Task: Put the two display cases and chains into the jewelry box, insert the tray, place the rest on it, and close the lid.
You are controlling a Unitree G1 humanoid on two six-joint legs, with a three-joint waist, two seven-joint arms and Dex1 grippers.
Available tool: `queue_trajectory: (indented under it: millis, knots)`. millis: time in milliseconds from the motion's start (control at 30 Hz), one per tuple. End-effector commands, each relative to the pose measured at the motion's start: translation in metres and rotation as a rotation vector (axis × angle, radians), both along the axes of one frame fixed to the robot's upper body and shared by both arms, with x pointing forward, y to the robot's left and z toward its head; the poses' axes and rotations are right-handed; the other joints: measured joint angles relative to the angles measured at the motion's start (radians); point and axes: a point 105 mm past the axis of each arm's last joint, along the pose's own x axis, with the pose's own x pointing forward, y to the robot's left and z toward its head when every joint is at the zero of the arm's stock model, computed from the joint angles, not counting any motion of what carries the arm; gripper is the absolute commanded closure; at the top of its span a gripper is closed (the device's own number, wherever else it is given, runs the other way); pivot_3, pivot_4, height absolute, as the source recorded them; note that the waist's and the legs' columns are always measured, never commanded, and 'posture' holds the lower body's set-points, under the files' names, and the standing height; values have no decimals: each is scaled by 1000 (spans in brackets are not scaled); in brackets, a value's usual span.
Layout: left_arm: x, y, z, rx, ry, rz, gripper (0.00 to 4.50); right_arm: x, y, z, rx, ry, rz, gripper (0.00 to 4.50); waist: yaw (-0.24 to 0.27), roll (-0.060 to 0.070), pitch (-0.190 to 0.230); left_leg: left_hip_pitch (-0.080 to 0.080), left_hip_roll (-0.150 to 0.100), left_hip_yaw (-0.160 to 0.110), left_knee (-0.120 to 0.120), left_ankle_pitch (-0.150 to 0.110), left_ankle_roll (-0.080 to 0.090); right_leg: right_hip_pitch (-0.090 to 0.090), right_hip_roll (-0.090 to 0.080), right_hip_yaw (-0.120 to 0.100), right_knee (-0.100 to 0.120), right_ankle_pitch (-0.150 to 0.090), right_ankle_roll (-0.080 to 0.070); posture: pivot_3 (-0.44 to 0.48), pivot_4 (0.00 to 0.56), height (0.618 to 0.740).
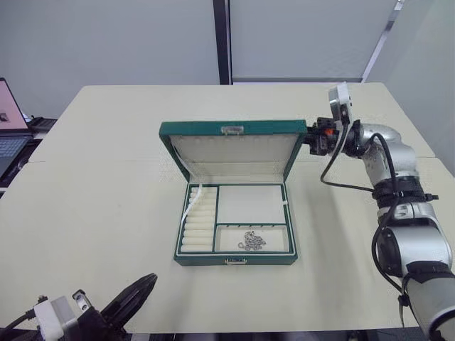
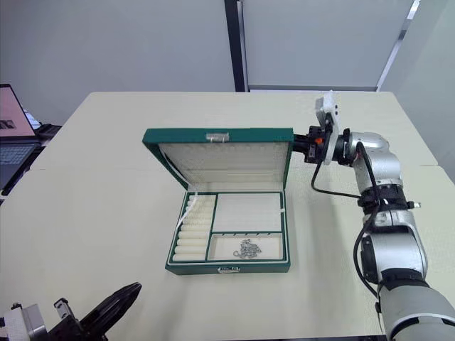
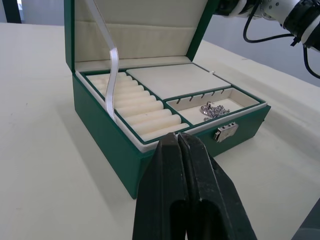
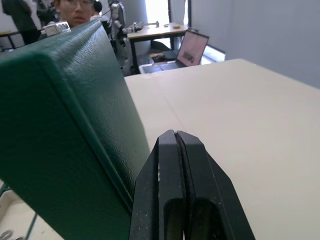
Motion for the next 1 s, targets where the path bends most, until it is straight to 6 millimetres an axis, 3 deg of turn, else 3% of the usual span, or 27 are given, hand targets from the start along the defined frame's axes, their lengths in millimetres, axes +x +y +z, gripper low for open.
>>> queue_trajectory:
  millis: [33,300,467,633,800,900,1000]
  knots:
    - [3,-3,8,-16,-20,-7,4483,-30,2,4,-53,-10,120,4500,4,0,0,0,0,0,0,0,0,0,0,0,0,0,0,0,150,740]
    - [7,-4,7,-23,-10,-13,4483,-40,-5,-4,-65,-10,77,4500,6,0,0,1,0,0,0,0,0,0,1,0,0,0,0,0,150,740]
    - [8,-16,8,-18,7,-87,4483,-38,-12,-10,-76,-23,15,4500,8,0,0,0,0,0,0,0,0,0,1,0,0,0,0,0,150,740]
    - [35,-20,22,29,-9,-41,4483,-33,-41,-21,-52,14,-139,4500,24,-1,0,0,-1,-1,1,0,0,1,0,0,0,0,0,0,150,740]
    - [85,11,48,5,-24,162,4500,-41,-71,-43,-53,85,-274,3427,22,-1,0,1,0,-2,2,0,0,2,1,-1,1,0,0,0,150,740]
    - [102,31,65,51,-78,191,3880,-48,-83,-54,-56,108,-340,2592,17,-1,0,1,-1,-1,2,1,-1,2,1,-1,2,0,0,0,150,740]
    - [118,58,67,105,-67,211,2999,-52,-98,-65,-67,98,-439,1754,12,-1,0,1,0,0,1,1,-2,1,1,0,1,0,0,0,150,740]
